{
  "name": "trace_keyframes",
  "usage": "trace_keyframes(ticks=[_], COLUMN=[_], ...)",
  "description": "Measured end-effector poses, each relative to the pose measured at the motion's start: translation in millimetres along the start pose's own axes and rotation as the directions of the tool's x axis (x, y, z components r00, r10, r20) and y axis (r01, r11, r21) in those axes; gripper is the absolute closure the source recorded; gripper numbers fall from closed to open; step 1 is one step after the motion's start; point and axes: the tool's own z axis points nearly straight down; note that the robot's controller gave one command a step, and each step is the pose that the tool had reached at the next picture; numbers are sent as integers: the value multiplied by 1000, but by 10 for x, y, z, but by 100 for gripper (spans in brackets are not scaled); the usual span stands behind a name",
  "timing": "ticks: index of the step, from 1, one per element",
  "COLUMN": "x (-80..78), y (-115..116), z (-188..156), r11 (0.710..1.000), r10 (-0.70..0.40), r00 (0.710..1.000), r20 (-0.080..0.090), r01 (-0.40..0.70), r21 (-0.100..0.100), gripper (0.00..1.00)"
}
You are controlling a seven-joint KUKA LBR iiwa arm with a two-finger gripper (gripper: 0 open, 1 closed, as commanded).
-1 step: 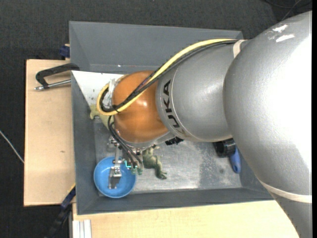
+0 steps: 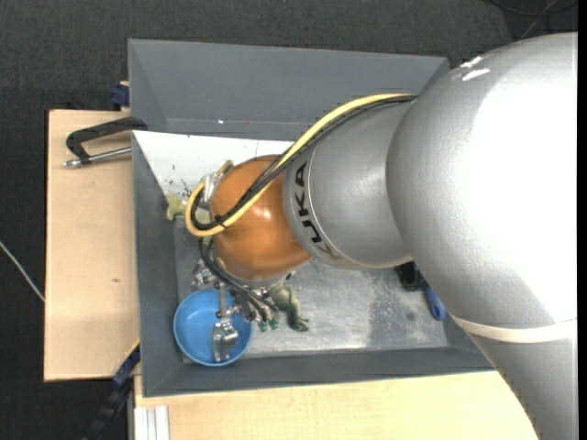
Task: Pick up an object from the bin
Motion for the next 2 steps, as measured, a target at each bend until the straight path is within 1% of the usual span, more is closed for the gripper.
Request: trace_keyframes(ticks=[1, 2], x=[-111, -136], y=[-21, -407], z=[-66, -1921], r11=[1000, 983], r10=[7, -186], r00=[999, 982], r20=[42, 15], r01=[-7, 186], r21=[-4, 3], gripper=[100, 100])
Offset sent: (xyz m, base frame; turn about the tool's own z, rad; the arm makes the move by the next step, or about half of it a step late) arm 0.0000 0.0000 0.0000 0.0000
